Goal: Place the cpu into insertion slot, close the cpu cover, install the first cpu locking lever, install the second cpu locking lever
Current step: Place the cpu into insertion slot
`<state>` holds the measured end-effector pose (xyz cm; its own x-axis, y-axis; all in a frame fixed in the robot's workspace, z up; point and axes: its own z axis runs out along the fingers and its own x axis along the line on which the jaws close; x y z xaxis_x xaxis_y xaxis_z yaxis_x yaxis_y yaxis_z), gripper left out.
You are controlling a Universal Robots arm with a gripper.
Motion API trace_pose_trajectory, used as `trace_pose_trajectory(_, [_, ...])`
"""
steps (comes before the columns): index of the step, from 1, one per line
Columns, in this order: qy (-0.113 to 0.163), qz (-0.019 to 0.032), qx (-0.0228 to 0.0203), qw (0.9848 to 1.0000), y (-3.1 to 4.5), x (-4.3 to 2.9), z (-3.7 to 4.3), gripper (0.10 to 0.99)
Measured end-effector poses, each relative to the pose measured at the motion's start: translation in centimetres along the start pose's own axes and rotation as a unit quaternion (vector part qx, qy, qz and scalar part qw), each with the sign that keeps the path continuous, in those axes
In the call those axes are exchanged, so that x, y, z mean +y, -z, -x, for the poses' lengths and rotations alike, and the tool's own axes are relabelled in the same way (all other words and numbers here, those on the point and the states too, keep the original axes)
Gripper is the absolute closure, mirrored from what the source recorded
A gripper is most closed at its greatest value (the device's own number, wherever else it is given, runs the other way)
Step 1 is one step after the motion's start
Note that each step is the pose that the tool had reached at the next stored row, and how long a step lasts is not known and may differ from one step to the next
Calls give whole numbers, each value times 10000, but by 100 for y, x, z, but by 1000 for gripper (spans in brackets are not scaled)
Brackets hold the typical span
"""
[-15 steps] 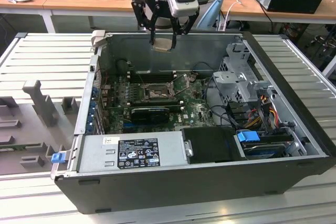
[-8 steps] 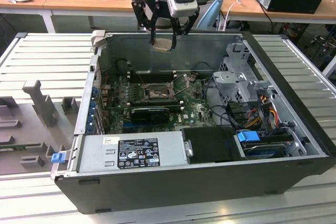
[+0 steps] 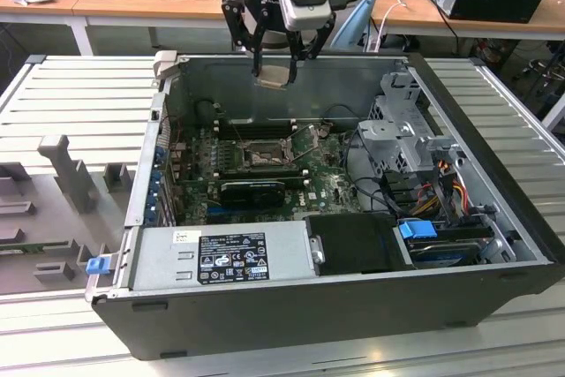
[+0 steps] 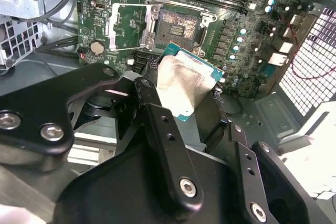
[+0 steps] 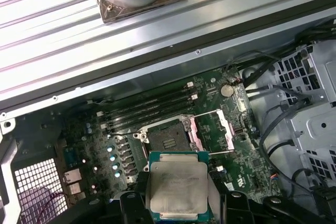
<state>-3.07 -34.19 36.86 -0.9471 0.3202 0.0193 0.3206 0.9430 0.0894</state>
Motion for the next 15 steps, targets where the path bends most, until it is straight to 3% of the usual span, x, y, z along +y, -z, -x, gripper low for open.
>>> trace_pose_trajectory(15, [-345,3,-32,9994,-68,-6,1,557])
